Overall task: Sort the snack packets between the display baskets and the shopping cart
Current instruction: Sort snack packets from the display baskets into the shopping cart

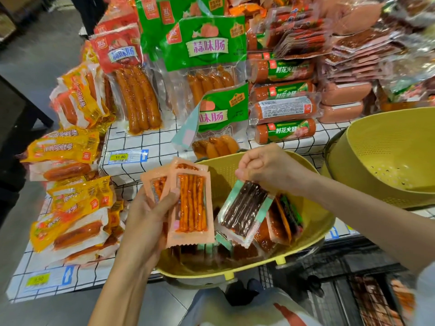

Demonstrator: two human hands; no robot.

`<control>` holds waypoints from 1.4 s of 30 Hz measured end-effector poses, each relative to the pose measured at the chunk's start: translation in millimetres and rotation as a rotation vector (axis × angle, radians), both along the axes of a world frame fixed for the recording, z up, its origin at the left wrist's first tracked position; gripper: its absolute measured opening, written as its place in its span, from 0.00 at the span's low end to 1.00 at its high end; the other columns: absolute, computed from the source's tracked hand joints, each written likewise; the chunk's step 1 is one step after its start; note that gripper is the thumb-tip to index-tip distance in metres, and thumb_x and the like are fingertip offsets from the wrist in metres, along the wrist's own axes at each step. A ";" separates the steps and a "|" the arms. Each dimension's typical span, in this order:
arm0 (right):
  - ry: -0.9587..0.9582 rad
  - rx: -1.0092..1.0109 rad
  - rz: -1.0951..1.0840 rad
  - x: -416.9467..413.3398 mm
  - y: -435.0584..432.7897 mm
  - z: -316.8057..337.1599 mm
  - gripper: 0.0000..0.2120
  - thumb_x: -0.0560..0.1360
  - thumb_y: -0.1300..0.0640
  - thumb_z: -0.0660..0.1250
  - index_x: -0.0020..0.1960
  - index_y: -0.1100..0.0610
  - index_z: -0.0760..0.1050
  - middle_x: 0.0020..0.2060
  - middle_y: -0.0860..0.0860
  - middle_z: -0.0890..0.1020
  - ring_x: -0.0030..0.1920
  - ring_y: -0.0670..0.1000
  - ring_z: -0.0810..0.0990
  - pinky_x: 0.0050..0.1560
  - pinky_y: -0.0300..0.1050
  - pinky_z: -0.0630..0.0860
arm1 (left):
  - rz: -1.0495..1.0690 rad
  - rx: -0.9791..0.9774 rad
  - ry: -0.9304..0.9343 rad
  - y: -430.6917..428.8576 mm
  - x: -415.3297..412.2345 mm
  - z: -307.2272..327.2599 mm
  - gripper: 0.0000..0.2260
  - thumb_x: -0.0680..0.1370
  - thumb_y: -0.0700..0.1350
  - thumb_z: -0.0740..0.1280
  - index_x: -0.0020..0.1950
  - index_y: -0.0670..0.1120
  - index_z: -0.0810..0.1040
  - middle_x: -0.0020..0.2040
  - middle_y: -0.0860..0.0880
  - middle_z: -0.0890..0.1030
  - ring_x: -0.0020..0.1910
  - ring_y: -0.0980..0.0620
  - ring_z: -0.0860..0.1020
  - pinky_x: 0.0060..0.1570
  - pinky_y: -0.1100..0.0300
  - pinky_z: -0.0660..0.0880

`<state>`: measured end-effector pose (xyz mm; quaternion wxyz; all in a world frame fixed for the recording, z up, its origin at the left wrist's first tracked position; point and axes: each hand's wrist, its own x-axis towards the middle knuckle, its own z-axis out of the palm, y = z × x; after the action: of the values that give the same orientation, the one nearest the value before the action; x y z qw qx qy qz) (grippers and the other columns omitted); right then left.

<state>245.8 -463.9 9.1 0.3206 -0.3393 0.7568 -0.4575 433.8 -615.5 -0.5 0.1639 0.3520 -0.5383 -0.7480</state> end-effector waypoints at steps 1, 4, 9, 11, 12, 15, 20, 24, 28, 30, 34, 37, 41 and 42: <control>-0.002 0.016 0.037 1.1 -2.1 -2.4 0.06 0.73 0.61 0.71 0.40 0.63 0.77 0.22 0.45 0.77 0.21 0.40 0.72 0.21 0.30 0.66 | 0.002 -0.012 0.005 -0.2 -0.1 0.1 0.09 0.77 0.40 0.65 0.57 0.46 0.75 0.45 0.47 0.86 0.41 0.51 0.85 0.32 0.61 0.80; 0.027 0.101 0.159 0.9 -10.9 -12.9 0.06 0.74 0.58 0.69 0.46 0.62 0.78 0.34 0.53 0.83 0.33 0.47 0.80 0.30 0.33 0.74 | -0.005 -0.053 0.013 2.1 -2.0 0.6 0.09 0.77 0.40 0.65 0.56 0.48 0.76 0.46 0.49 0.86 0.43 0.51 0.85 0.34 0.61 0.80; 0.421 0.194 0.229 -21.2 6.7 -18.0 0.09 0.78 0.58 0.65 0.56 0.56 0.79 0.52 0.49 0.82 0.51 0.43 0.77 0.51 0.30 0.72 | -0.023 -0.067 0.031 3.7 -3.9 0.5 0.11 0.73 0.44 0.67 0.55 0.50 0.76 0.46 0.50 0.86 0.43 0.51 0.85 0.33 0.62 0.80; 0.532 0.356 0.343 -31.4 20.1 -22.0 0.09 0.77 0.61 0.65 0.57 0.57 0.79 0.53 0.49 0.82 0.52 0.45 0.79 0.54 0.34 0.72 | -0.033 -0.071 0.029 4.5 -4.5 0.0 0.13 0.72 0.45 0.67 0.56 0.49 0.76 0.46 0.49 0.86 0.44 0.51 0.85 0.33 0.62 0.80; 0.572 0.460 0.392 -34.6 24.4 -24.7 0.10 0.78 0.62 0.64 0.57 0.57 0.79 0.53 0.50 0.83 0.52 0.46 0.80 0.54 0.37 0.73 | -0.035 -0.072 0.026 5.1 -5.0 -0.6 0.14 0.71 0.45 0.67 0.56 0.49 0.76 0.47 0.49 0.86 0.44 0.51 0.85 0.34 0.62 0.80; 0.706 0.741 0.498 -32.6 23.6 -33.7 0.09 0.77 0.60 0.65 0.57 0.57 0.77 0.47 0.50 0.80 0.49 0.53 0.79 0.47 0.46 0.76 | -0.034 -0.065 0.020 6.8 -5.8 -2.4 0.15 0.70 0.45 0.68 0.57 0.48 0.76 0.48 0.48 0.85 0.45 0.49 0.85 0.36 0.60 0.81; 0.737 0.994 0.545 -15.7 10.9 -47.5 0.09 0.78 0.54 0.64 0.54 0.59 0.74 0.48 0.52 0.79 0.43 0.53 0.75 0.42 0.46 0.74 | -0.040 -0.031 0.022 6.2 -5.2 -2.7 0.12 0.72 0.43 0.68 0.55 0.49 0.77 0.47 0.48 0.86 0.44 0.49 0.85 0.35 0.61 0.81; 0.597 1.017 0.526 -14.6 5.8 -51.3 0.14 0.77 0.64 0.64 0.62 0.63 0.71 0.55 0.56 0.78 0.53 0.55 0.78 0.47 0.41 0.75 | -0.046 -0.016 0.013 6.1 -4.8 -2.3 0.12 0.74 0.41 0.67 0.57 0.48 0.76 0.49 0.47 0.85 0.45 0.49 0.84 0.35 0.61 0.80; 0.540 0.831 0.357 -20.4 11.5 -32.3 0.19 0.72 0.64 0.70 0.61 0.61 0.72 0.46 0.53 0.81 0.46 0.52 0.80 0.43 0.43 0.77 | -0.045 0.002 0.023 4.7 -3.1 -0.4 0.14 0.72 0.42 0.68 0.57 0.48 0.77 0.48 0.47 0.85 0.44 0.49 0.85 0.34 0.61 0.80; 0.412 0.641 0.234 -25.0 22.4 -14.8 0.20 0.71 0.60 0.73 0.62 0.58 0.72 0.39 0.47 0.82 0.43 0.47 0.81 0.45 0.42 0.76 | -0.036 0.010 0.036 3.0 -1.5 1.8 0.14 0.70 0.43 0.69 0.55 0.49 0.77 0.46 0.47 0.86 0.43 0.50 0.85 0.33 0.62 0.80; 0.027 0.227 0.137 -28.4 40.7 17.3 0.09 0.71 0.59 0.72 0.50 0.58 0.80 0.39 0.51 0.85 0.42 0.50 0.84 0.50 0.51 0.79 | -0.024 0.031 0.050 2.1 0.5 4.7 0.15 0.68 0.44 0.69 0.54 0.48 0.78 0.45 0.47 0.86 0.42 0.50 0.85 0.32 0.62 0.79; 0.005 -0.039 0.065 -15.8 40.6 29.4 0.09 0.68 0.56 0.71 0.49 0.54 0.81 0.39 0.52 0.85 0.42 0.50 0.84 0.47 0.45 0.79 | -0.034 0.055 0.039 5.0 0.6 4.7 0.15 0.69 0.45 0.68 0.56 0.47 0.78 0.45 0.46 0.86 0.41 0.50 0.85 0.32 0.61 0.80; 0.392 -0.344 -0.099 13.6 31.4 35.7 0.12 0.70 0.58 0.73 0.49 0.43 0.79 0.37 0.40 0.83 0.40 0.39 0.81 0.42 0.29 0.75 | -0.047 0.096 0.044 9.2 0.3 4.1 0.10 0.74 0.41 0.67 0.54 0.46 0.77 0.45 0.45 0.86 0.40 0.50 0.85 0.35 0.58 0.81; 0.566 -0.366 -0.121 21.1 28.8 35.3 0.13 0.71 0.59 0.72 0.52 0.46 0.78 0.38 0.37 0.81 0.41 0.37 0.80 0.42 0.26 0.74 | -0.049 0.091 0.046 9.6 0.2 4.0 0.09 0.75 0.41 0.66 0.55 0.45 0.77 0.45 0.44 0.86 0.40 0.50 0.85 0.36 0.57 0.82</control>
<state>267.0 -435.1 44.5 0.0042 -0.4592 0.7398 -0.4917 434.0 -605.9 3.5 0.1418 0.3285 -0.5083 -0.7834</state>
